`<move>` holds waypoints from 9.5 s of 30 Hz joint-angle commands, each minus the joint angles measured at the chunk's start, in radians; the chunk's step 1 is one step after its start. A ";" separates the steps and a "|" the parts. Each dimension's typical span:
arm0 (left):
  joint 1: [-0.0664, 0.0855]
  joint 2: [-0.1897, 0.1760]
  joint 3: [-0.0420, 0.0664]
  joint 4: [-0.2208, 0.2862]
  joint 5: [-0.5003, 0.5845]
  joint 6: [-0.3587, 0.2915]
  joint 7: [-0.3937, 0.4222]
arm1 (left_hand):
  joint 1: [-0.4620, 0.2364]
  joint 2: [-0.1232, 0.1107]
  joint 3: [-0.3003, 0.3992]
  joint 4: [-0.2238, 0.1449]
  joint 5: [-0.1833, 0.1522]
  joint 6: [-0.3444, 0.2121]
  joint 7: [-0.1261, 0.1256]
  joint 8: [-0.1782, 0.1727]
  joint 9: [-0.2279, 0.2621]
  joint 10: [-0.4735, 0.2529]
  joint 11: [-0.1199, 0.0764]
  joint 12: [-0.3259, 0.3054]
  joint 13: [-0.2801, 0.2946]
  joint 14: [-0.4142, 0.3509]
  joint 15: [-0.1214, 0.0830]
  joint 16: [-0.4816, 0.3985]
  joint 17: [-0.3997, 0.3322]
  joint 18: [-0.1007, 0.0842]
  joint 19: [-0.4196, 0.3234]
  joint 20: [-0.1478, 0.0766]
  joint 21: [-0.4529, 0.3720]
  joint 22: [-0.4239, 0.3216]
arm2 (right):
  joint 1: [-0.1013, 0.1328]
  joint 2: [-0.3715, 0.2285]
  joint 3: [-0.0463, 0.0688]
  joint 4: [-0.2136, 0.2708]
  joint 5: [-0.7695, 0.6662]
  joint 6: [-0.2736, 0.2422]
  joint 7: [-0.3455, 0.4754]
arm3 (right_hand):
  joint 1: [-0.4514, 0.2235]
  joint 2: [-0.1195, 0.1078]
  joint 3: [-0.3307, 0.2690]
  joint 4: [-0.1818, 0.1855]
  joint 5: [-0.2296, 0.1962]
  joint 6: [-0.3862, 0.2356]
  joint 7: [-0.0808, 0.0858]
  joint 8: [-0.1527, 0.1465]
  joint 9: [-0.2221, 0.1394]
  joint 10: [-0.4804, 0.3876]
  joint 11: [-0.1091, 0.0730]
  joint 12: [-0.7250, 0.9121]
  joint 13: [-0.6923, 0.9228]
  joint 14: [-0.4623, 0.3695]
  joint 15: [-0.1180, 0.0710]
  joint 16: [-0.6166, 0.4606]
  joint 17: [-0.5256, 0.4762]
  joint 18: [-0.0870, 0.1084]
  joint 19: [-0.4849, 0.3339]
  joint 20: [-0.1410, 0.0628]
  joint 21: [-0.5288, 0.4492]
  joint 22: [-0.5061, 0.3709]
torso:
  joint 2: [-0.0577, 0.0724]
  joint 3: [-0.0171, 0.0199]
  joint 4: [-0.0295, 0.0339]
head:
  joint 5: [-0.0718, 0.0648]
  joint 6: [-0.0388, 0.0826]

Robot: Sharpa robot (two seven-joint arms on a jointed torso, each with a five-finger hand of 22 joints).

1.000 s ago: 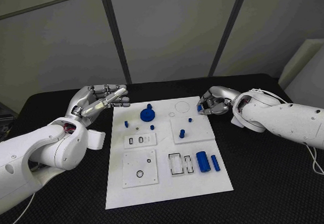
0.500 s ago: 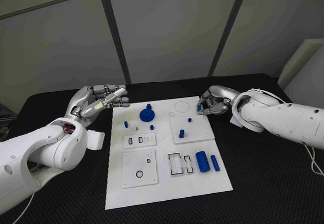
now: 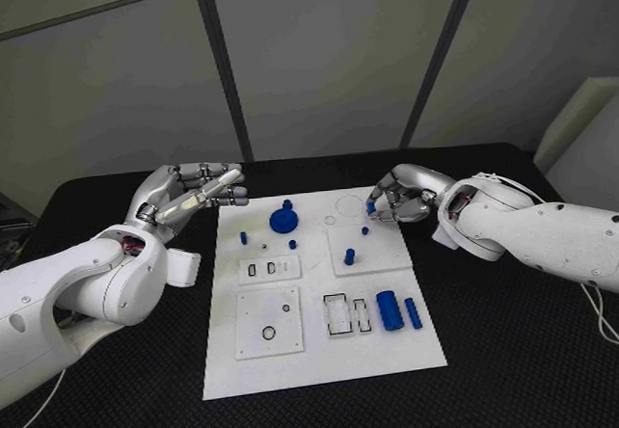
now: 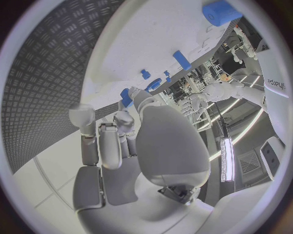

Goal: Assemble the parts on the task board

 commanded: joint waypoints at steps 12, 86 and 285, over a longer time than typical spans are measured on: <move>0.001 0.006 0.001 -0.008 -0.007 0.012 -0.004 | 0.003 0.010 0.007 -0.002 0.006 0.004 0.013 -0.007 -0.001 -0.004 0.001 -0.006 0.000 -0.004 0.002 -0.007 0.001 -0.014 -0.007 -0.001 -0.004 -0.001 | 0.039 0.106 0.006 0.105 -0.023 -0.002 -0.124 | 0.000 0.008 0.008 -0.002 0.000 -0.005 0.003 0.003 0.015 -0.002 0.000 -0.006 0.000 0.068 -0.007 0.004 0.086 -0.003 0.001 -0.007 0.004 0.000 | 0.000 -0.0020 0.0023 | 0.032 -0.007; 0.002 0.022 0.001 -0.037 -0.007 -0.008 -0.015 | 0.008 0.014 0.008 -0.007 0.006 0.007 0.013 -0.007 0.000 -0.002 0.000 -0.005 0.001 -0.007 0.003 -0.010 0.002 -0.014 -0.010 0.000 -0.006 -0.002 | -0.018 0.306 -0.053 0.080 -0.269 0.130 -0.200 | -0.024 -0.010 0.016 -0.008 -0.026 -0.043 0.018 -0.001 0.016 -0.028 0.012 -0.025 -0.020 0.067 0.003 0.001 0.085 0.000 -0.013 0.000 -0.011 -0.022 | -0.001 0.0003 0.0043 | 0.114 -0.053; 0.236 0.419 -0.259 -0.373 -0.719 0.614 -0.902 | -0.026 0.173 -0.118 0.015 0.009 0.068 -0.154 0.357 0.550 0.385 -0.205 1.091 1.025 0.595 -0.217 1.394 1.398 -0.124 0.555 -0.209 1.010 1.088 | 0.101 0.135 0.052 -0.109 0.384 0.012 0.154 | 0.033 -0.071 -0.002 0.091 -0.022 -0.057 0.100 -0.132 -0.041 -0.066 0.117 -1.129 -0.978 -0.307 0.144 -1.397 -1.086 0.052 -0.340 0.168 -0.994 -0.798 | -0.084 0.0082 -0.0034 | 0.102 -0.127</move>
